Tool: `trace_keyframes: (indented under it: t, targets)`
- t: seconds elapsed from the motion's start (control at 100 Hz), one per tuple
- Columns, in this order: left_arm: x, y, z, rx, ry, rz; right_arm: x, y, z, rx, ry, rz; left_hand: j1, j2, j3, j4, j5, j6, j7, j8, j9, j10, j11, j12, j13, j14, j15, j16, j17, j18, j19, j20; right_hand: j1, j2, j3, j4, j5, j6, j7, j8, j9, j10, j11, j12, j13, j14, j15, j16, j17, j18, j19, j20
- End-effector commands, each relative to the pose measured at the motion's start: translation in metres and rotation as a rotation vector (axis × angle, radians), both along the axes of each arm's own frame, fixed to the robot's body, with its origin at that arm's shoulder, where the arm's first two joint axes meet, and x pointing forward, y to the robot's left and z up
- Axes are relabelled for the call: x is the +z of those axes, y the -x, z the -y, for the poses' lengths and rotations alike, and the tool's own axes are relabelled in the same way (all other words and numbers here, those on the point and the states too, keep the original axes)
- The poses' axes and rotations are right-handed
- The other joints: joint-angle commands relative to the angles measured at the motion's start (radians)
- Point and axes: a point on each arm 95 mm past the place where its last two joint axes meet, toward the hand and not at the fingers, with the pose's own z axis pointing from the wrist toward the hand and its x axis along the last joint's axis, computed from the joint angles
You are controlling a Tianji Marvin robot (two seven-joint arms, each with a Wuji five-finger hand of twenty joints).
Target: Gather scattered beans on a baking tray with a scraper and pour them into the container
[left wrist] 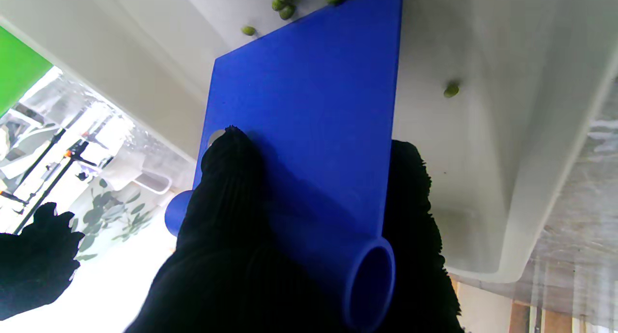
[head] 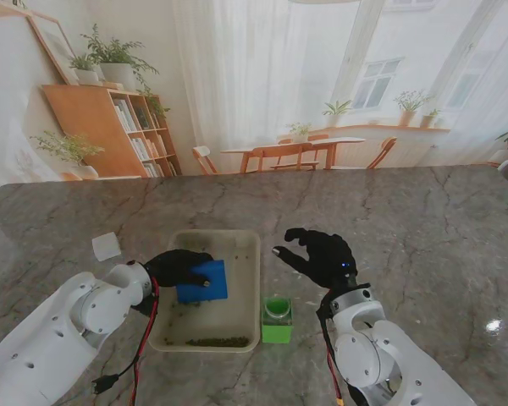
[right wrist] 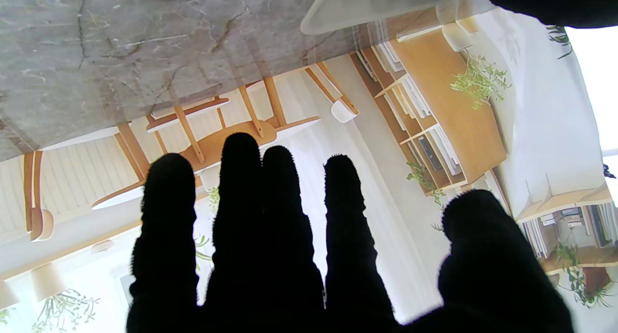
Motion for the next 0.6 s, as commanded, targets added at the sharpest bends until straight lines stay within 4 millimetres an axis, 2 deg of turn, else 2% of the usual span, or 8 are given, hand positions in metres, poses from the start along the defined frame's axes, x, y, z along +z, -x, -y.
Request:
trace_keyframes:
  t: [0.0,0.59]
  targets:
    - [-0.03,0.019,-0.003,-0.001,-0.031,-0.08,-0.004,0.001,-0.001,0.006,-0.002,-0.017,0.113,0.042,0.119,0.022,0.078,-0.052,0.011,0.003,0.054,0.0,-0.008,0.007,0.025,-0.004,0.021,0.019,0.006,-0.01,0.039,0.026,0.005,0.017,-0.036,0.03,0.017,-0.016,0.009,-0.013,0.004,0.002,0.01,0.013,0.004,-0.006,-0.002,0.001,-0.017,0.02,-0.005,-0.005]
    - [-0.031,0.048,-0.002,-0.011,-0.057,-0.091,-0.005,0.002,0.001,0.0,-0.01,-0.011,0.113,0.036,0.123,0.02,0.084,-0.053,0.008,0.006,0.062,0.0,-0.01,0.011,0.028,0.0,0.026,0.019,0.004,-0.003,0.046,0.028,0.005,0.017,-0.036,0.031,0.017,-0.016,0.009,-0.013,0.003,0.002,0.009,0.012,0.004,-0.004,-0.002,0.001,-0.017,0.02,-0.005,-0.005]
